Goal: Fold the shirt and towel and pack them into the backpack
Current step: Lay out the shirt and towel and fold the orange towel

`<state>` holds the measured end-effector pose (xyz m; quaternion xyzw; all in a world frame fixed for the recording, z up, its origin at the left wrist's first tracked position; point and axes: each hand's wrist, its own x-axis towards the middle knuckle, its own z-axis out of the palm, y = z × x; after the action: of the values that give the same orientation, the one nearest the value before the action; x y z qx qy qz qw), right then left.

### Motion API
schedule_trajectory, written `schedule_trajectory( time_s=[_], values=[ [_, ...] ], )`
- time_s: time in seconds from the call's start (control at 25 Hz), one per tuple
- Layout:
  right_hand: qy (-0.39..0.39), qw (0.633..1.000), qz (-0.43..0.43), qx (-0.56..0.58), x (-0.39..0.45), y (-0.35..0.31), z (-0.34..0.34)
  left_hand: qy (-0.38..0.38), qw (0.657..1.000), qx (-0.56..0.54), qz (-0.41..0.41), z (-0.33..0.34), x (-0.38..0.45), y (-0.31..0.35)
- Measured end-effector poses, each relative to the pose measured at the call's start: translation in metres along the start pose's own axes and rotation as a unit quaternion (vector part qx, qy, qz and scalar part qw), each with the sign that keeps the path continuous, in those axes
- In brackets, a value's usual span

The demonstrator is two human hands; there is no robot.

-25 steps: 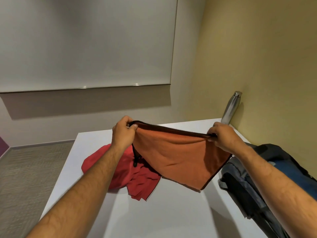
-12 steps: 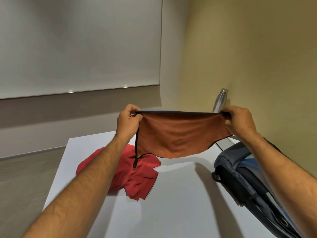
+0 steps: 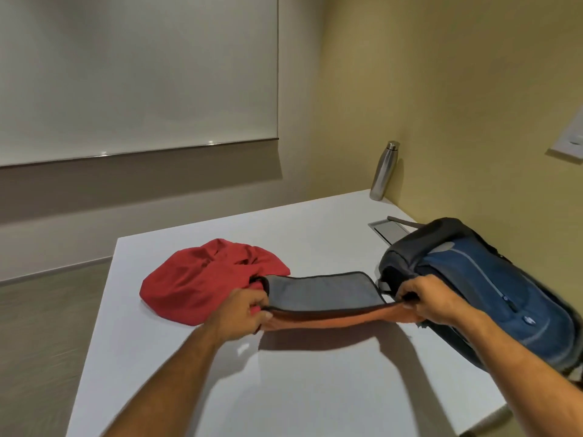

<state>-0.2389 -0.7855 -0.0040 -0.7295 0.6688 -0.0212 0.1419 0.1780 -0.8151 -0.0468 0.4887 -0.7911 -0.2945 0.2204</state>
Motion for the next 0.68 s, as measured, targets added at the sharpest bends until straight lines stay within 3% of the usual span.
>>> schedule_trajectory(
  time_s=[0.2,0.48,0.68],
  values=[
    [-0.099,0.994,0.003,-0.050,-0.042,0.005,0.067,-0.151,0.986,0.065,0.019,0.048,-0.053,-0.023],
    [-0.205,0.978,0.035,-0.032,-0.079,0.010,0.102,-0.235,0.969,0.037,-0.065,0.080,-0.100,-0.020],
    [-0.339,0.939,0.053,0.010,-0.083,0.008,0.109,-0.309,0.939,0.019,-0.148,0.089,-0.112,-0.013]
  ],
)
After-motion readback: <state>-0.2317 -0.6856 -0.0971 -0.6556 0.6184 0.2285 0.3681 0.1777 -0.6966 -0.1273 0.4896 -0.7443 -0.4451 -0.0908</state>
